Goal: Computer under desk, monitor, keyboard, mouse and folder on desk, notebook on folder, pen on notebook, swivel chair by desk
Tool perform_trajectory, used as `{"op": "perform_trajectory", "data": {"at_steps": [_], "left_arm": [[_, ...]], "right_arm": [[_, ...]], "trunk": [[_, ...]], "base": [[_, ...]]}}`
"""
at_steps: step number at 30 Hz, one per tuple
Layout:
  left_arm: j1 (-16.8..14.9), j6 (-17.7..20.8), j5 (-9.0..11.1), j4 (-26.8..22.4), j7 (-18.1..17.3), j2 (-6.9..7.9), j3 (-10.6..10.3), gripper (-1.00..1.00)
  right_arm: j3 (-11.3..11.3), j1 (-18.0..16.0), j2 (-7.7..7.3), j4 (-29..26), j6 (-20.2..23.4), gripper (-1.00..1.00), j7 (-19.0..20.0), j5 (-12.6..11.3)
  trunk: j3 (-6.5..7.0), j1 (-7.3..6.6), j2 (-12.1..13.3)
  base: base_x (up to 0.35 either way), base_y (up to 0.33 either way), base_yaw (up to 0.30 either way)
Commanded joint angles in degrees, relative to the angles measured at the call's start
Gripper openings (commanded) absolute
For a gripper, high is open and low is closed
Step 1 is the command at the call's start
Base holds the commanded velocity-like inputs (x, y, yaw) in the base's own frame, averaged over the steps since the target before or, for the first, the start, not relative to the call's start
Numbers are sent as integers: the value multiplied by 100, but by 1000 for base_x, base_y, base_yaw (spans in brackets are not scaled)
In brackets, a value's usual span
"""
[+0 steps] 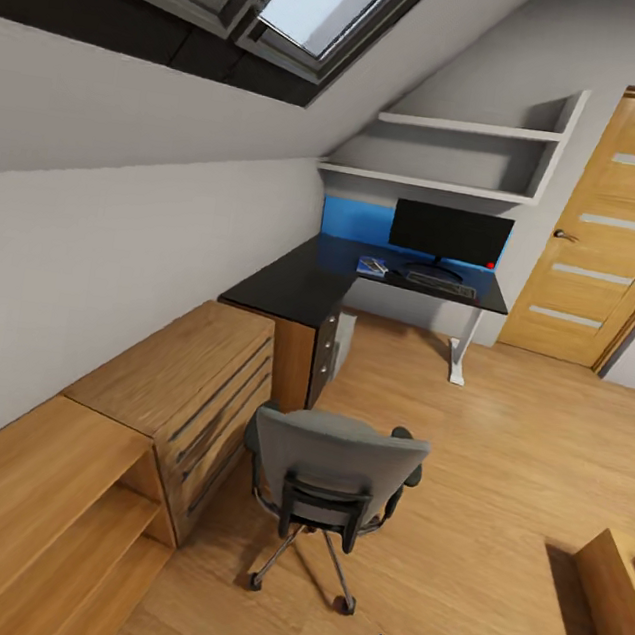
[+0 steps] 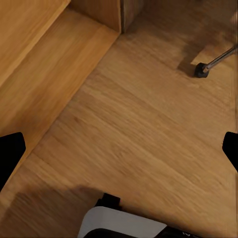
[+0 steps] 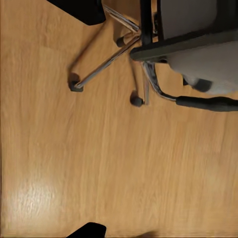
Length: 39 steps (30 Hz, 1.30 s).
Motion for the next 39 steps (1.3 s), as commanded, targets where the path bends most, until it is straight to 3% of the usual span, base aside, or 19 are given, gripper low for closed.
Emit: {"op": "perform_trajectory", "data": {"at_steps": [1, 23, 39], "left_arm": [[-5, -17, 17, -24, 56, 6, -49, 100], [-4, -11, 17, -24, 56, 0, -51, 100], [-4, -11, 17, -24, 56, 7, -50, 100]], "right_arm": [[50, -7, 1, 5, -18, 100, -21, -47], [56, -7, 7, -1, -18, 100, -21, -47], [58, -7, 2, -15, -71, 100, -21, -42]], "trunk": [[-12, 3, -12], [-12, 3, -12], [-12, 3, -12]], "base": [[1, 68, -300], [0, 184, -291], [0, 143, -88]]}}
